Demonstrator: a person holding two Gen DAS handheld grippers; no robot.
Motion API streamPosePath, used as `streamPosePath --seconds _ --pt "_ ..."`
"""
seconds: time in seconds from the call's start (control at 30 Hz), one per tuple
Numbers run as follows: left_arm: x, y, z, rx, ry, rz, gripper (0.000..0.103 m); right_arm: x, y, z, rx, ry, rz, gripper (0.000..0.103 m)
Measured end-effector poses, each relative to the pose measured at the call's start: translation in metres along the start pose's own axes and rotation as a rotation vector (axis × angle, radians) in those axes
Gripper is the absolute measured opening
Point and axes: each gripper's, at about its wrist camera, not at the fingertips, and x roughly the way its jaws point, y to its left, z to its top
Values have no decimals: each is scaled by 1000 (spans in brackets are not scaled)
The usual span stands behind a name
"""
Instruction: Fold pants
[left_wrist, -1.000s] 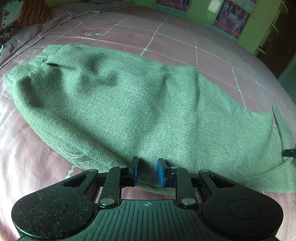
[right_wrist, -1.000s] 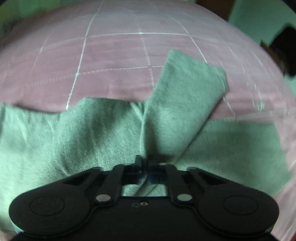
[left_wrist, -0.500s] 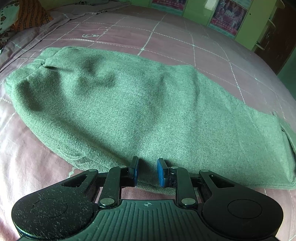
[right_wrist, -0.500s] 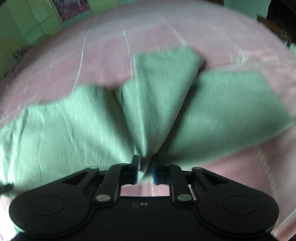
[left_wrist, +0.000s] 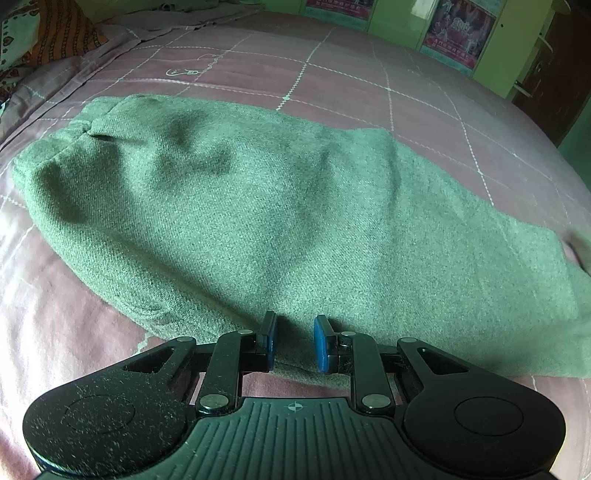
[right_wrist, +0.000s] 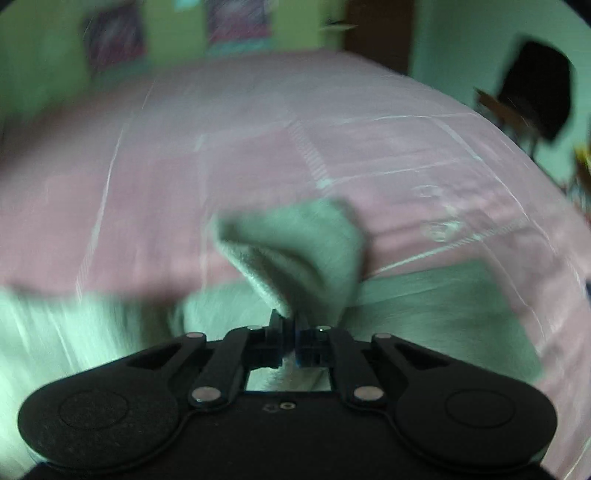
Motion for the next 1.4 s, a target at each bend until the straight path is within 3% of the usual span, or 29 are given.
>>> streamPosePath --seconds 0.07,0.17,0.27,0.33,0.4,0.47,0.6,0.73,0.8,0.97,1.03,1.17,1.23,1.3,1.4 --pt "0 0 0 11 0 3 22 -16 -41 -6 131 -6 36 5" --pt "0 -2 0 28 -4 11 22 -20 -91 -41 296 76 73 5" --pt "0 -3 0 34 -3 22 22 -9 -109 -68 323 128 94 5" --pt "0 -4 0 38 -1 30 22 -10 -110 -65 318 102 100 12" --pt "0 -6 -1 41 0 36 22 -13 -113 -55 341 71 95 31" --pt "0 -7 -1 50 0 42 22 -11 -120 -45 344 54 65 34" --pt "0 -9 0 58 3 49 22 1 -121 -22 305 42 15 35" --pt "0 -9 0 54 4 55 22 10 -131 -13 398 32 38 29" --pt "0 -10 -1 61 1 59 22 6 -143 -19 458 16 83 5" --pt "0 -11 -1 74 -2 65 22 -7 -167 -45 520 11 97 5" --pt "0 -12 -1 78 -3 65 22 1 -175 -54 534 60 111 9" --pt "-1 -12 -1 80 -2 66 22 -4 -193 -51 577 13 114 20" --pt "-1 -12 -2 80 -4 67 22 -4 -199 -45 575 12 97 20" --pt "-1 -13 -3 84 -6 67 22 -2 -196 -42 528 30 72 11" --pt "-1 -13 -3 91 -7 67 22 -18 -196 -43 500 -38 87 7"
